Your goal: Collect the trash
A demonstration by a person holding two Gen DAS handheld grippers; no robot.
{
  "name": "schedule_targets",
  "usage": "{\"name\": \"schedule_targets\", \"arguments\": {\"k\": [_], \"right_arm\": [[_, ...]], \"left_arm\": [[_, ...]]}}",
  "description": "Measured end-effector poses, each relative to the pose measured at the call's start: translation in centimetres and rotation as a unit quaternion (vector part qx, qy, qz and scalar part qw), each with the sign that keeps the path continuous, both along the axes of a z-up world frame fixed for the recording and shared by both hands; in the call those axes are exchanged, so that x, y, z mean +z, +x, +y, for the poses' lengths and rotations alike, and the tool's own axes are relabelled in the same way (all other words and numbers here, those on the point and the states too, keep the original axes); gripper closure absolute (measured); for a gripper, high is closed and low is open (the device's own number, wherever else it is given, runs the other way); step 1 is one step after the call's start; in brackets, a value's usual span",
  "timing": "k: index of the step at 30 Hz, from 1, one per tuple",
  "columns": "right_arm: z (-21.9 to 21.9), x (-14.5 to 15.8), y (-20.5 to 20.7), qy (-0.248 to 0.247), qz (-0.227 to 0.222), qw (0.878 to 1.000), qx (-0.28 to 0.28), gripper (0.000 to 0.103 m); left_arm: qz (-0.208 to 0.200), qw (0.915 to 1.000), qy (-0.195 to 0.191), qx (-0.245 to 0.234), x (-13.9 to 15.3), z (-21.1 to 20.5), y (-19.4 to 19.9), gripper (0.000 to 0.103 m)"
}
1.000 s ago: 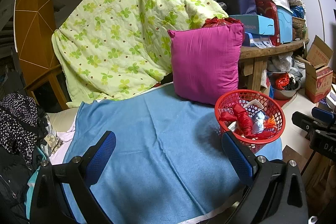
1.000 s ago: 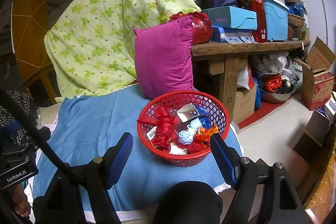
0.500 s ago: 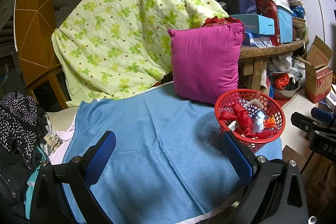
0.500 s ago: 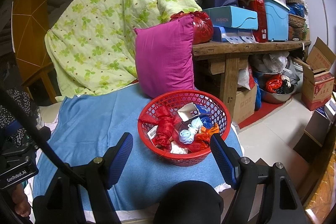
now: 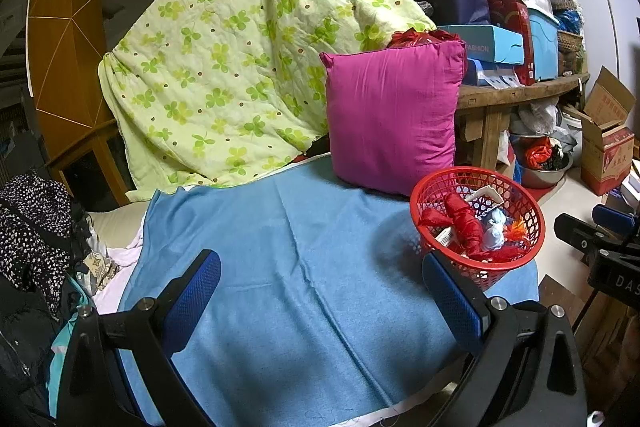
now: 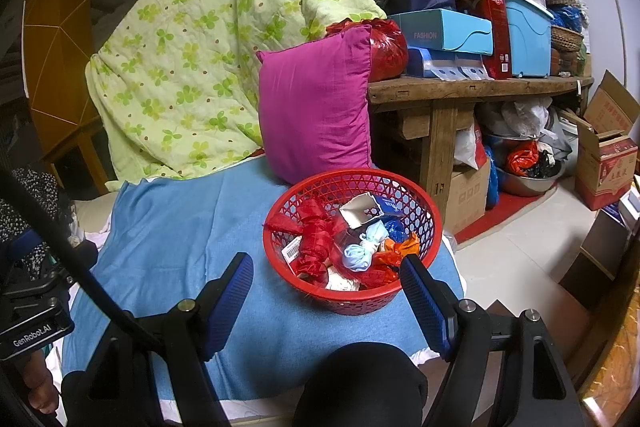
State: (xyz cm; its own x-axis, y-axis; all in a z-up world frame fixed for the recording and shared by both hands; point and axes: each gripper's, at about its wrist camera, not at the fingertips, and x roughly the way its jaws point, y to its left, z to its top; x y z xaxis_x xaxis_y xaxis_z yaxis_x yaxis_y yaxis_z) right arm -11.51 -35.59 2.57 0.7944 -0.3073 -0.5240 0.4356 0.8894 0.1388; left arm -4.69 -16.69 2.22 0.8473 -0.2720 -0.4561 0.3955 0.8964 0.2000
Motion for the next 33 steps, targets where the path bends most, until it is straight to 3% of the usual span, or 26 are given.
{"name": "schedule_targets", "arguments": {"k": [33], "right_arm": [[0.01,-0.68,0.56,0.000,0.002,1.000,0.002,0.024]], "left_arm": [[0.010,0.9999,0.010,-0.003,-0.51,-0.74,0.41,0.002]]}}
